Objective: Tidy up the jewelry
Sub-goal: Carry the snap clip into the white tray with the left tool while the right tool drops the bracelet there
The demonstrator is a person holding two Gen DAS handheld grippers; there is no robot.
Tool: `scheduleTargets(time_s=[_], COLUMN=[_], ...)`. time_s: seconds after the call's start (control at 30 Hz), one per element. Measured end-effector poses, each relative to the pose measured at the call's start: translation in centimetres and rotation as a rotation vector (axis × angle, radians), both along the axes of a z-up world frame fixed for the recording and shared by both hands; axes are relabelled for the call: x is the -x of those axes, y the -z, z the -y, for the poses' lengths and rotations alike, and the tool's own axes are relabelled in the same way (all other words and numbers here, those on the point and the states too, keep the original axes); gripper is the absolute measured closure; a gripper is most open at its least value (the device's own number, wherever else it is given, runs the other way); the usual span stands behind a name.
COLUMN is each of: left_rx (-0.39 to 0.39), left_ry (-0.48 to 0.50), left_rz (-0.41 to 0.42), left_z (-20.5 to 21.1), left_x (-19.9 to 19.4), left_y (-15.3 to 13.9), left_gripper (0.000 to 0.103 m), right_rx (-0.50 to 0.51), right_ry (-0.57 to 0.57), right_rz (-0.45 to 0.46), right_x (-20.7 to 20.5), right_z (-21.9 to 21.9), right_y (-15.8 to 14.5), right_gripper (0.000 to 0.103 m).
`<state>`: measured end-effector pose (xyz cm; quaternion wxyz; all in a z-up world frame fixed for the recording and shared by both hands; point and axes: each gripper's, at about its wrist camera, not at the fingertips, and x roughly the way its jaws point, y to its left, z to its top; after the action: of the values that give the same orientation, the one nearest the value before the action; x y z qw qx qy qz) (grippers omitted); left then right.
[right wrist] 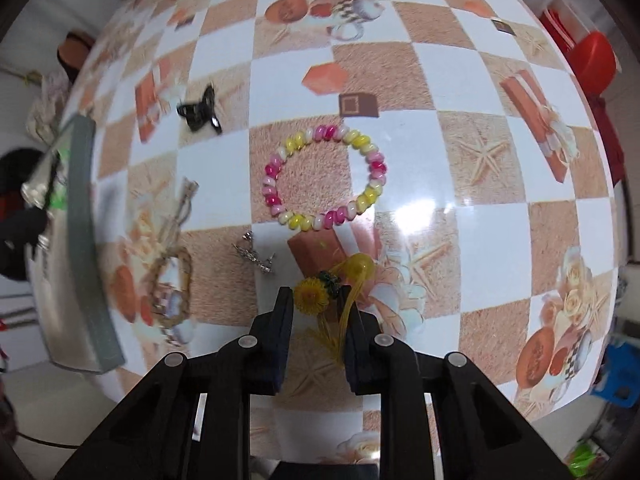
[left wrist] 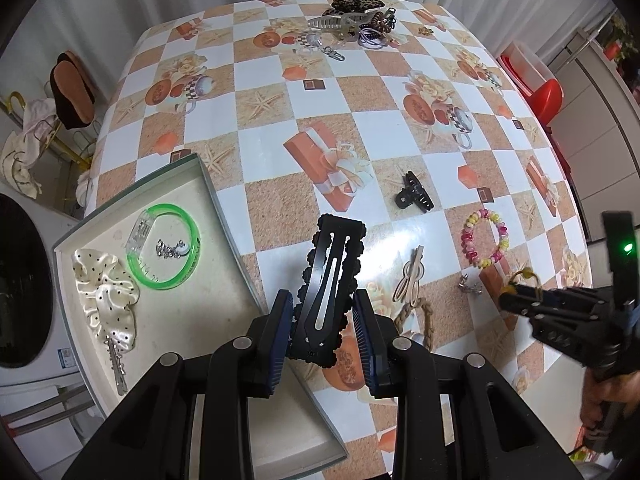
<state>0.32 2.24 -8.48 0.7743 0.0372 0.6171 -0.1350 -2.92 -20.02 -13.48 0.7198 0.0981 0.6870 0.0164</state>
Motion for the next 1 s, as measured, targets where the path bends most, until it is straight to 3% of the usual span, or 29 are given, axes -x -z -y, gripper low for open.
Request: scheduleTargets(time_s=[0.2,0.4,0.7,1.0], left_rx=[0.005,0.009,-0.005,-0.025], left_ry=[-0.026,-0.082,-0.219,-0.370], left_rz=[0.004,0.016,0.005,-0.034], left_z=[-1.1,-3.3,-8.6,-13.9], left_x=[0.6,1.4,4.3,7.8], left_y=[-0.3,-1.0,-1.0,0.8], left_gripper=[0.067,0.067,0.067,0.067], right_rx=[-0.038,-0.069,-0.138,-0.202], right_ry=[0.024,-0.018,-0.153,-0.334], right_rz=[0.029,0.084,0.156,0.149], right_x=[-0.2,-0.6,-3.3,-3.9], right_z=[1.8,0.4,-7.7,-16.8], right_y=[-2.6,-4.6,-6.9,-6.8], right_gripper=[0.079,0.079,0.079,0.079])
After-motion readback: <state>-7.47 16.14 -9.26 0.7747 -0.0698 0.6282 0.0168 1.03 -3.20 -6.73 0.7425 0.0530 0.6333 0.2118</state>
